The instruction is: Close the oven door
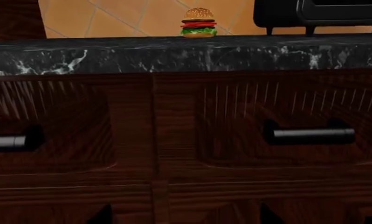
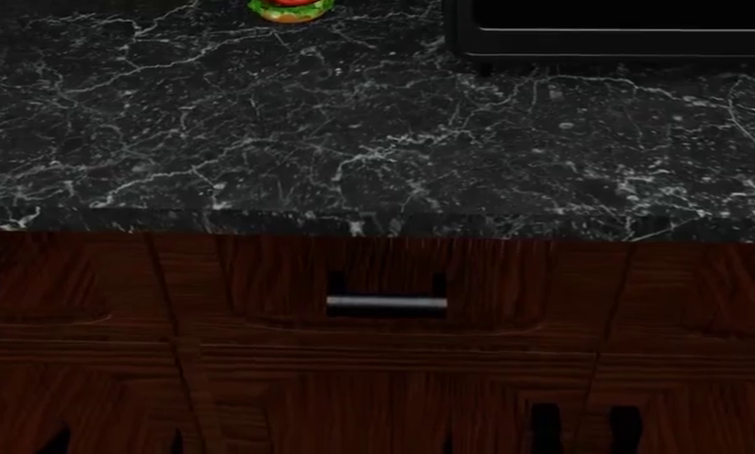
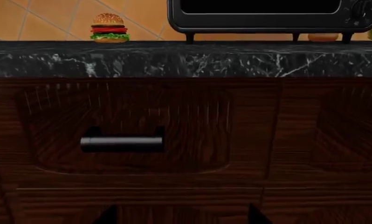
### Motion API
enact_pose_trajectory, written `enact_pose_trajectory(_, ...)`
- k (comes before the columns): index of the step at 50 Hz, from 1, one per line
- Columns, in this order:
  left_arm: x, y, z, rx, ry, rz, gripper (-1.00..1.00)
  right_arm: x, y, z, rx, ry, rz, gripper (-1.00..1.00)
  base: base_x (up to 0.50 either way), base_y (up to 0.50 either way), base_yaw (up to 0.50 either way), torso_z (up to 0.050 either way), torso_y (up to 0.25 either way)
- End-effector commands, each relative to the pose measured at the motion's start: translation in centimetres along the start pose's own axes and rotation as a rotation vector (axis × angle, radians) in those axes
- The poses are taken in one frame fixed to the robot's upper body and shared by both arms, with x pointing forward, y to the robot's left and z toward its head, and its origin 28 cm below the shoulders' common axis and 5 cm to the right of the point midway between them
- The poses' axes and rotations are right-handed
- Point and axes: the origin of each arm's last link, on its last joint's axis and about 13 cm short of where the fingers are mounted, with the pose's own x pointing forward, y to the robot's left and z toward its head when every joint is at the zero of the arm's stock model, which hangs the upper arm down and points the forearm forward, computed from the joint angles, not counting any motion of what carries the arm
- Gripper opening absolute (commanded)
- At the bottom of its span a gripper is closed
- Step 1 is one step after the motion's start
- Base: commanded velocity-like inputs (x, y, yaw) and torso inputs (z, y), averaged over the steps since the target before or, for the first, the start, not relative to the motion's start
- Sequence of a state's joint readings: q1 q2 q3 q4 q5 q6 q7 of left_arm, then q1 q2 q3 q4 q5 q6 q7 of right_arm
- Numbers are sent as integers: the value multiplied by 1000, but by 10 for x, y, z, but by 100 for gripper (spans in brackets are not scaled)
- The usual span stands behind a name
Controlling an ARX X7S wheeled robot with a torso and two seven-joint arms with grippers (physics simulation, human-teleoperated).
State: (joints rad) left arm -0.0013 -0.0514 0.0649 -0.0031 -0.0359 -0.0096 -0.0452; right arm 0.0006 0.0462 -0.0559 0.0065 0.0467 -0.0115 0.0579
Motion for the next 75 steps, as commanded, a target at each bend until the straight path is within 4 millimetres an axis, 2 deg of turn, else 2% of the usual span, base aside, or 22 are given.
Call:
enact_pose_trajectory(1, 0, 0, -1, 7, 10, -9, 100, 0, 0, 1, -1, -8, -2, 100, 0, 0, 0, -50, 0)
enact_pose_trajectory(75, 0, -1, 0, 16, 1, -8, 100, 0, 1, 1, -24, -10, 2, 100, 0, 0, 0, -50, 0)
